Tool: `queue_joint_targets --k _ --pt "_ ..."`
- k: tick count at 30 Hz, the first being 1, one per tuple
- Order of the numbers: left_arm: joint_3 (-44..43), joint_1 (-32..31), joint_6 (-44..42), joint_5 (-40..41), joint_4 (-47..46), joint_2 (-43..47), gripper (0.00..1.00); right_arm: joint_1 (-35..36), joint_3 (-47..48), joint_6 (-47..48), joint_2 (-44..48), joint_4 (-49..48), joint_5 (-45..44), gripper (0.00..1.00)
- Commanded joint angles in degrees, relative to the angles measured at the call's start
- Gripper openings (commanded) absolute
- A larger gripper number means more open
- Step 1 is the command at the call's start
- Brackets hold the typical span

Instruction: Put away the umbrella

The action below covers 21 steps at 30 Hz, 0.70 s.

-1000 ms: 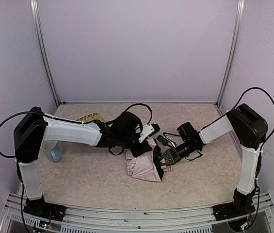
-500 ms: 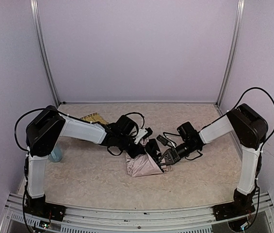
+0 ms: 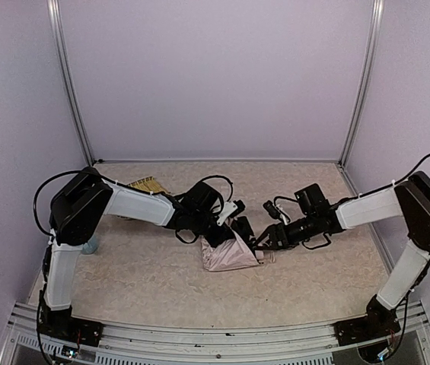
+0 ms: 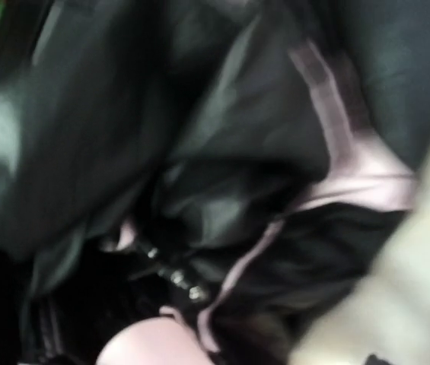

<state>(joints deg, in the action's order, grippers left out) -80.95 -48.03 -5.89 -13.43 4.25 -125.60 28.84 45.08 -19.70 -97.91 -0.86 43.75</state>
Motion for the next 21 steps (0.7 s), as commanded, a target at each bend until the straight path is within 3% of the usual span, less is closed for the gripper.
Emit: queue_joint_targets --k 1,5,10,14,21 --pt "3.6 0.1 -2.1 3.3 8.4 -6.2 0.00 -0.9 -0.7 -1.4 8.5 2.5 -15.3 0.86" --pt "4.0 0.2 -2.3 2.4 7.6 -6.1 0.00 1.5 -0.8 7.7 18.0 0.9 -20.0 0.89" --pt "4.0 0.3 -2.9 1.1 7.3 -5.9 0.00 18.9 -0.7 38.1 22.4 0.1 -26.6 0.91" --pt "3.9 0.5 -3.9 -0.6 7.5 -5.7 0.00 27.1 0.1 52.8 17.2 2.4 -34.8 0.93" --pt "3.8 0.5 -5.2 -2.9 7.9 -5.8 0.00 29.5 6.5 66.5 4.4 3.4 -46.4 0.97"
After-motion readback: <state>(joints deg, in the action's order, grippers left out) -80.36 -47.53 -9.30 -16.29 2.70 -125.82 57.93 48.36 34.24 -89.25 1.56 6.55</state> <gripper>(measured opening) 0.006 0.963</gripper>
